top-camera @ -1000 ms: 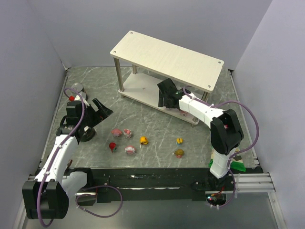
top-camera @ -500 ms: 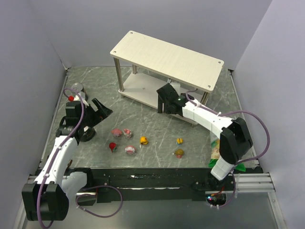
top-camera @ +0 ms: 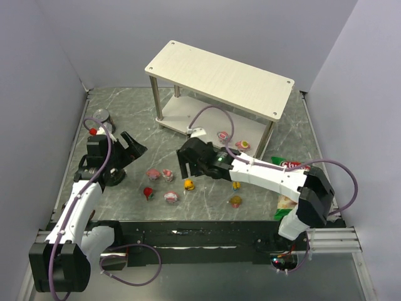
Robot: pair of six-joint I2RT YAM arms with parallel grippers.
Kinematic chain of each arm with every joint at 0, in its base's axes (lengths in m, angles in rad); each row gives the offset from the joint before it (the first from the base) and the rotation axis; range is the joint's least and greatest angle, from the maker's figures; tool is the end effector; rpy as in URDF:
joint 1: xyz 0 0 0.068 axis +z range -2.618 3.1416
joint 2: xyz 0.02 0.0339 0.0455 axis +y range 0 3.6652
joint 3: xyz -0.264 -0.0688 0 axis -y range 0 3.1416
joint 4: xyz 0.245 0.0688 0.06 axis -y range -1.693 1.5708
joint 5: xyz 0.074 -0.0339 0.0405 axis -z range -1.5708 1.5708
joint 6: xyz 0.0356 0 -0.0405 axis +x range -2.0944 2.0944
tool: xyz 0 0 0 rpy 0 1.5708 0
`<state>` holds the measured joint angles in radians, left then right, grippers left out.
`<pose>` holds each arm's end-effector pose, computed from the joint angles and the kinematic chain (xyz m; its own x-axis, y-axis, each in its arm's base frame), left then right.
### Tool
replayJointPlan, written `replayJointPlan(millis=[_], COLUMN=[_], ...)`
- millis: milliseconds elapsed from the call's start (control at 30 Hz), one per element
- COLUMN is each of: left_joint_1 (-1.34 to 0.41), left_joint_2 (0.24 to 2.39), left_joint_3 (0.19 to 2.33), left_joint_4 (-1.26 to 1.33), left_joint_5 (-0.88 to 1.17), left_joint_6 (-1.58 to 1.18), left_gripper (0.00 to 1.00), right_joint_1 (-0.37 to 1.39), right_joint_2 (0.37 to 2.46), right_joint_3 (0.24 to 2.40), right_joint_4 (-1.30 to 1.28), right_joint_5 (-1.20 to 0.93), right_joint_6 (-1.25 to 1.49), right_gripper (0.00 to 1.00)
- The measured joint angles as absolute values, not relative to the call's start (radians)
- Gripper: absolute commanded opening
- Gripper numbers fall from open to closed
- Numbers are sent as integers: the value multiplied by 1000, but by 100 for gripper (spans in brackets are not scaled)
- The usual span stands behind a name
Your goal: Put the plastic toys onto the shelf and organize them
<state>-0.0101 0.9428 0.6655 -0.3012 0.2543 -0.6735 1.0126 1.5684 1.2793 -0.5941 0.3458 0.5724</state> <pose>0.2077 -0.0111 0.2585 -0.5648 -0.5980 -0.5687 -0.1687 0.7582 -0.6297 0.1901 0.2816 0.2821 -0.7146 -0.1823 -0.6754 -0.3533 0.9273 0.1236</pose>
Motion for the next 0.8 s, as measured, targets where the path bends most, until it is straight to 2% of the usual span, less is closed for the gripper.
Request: replayJointPlan(millis=[433,800], left_joint_1=[-10,-81], left_joint_2=[877,797], left_joint_3=[656,643], left_joint_4=[-297,-279], left_joint_5=[140,107], left_joint_6=[-654,-639], left_gripper=[96,96], right_joint_1=[1057,1070], right_joint_2=[1858,1909], right_joint_3=[1457,1493], right_joint_4=[-492,-487], right_joint_5=[278,268], right_joint_6=[612,641], right_gripper=[88,87])
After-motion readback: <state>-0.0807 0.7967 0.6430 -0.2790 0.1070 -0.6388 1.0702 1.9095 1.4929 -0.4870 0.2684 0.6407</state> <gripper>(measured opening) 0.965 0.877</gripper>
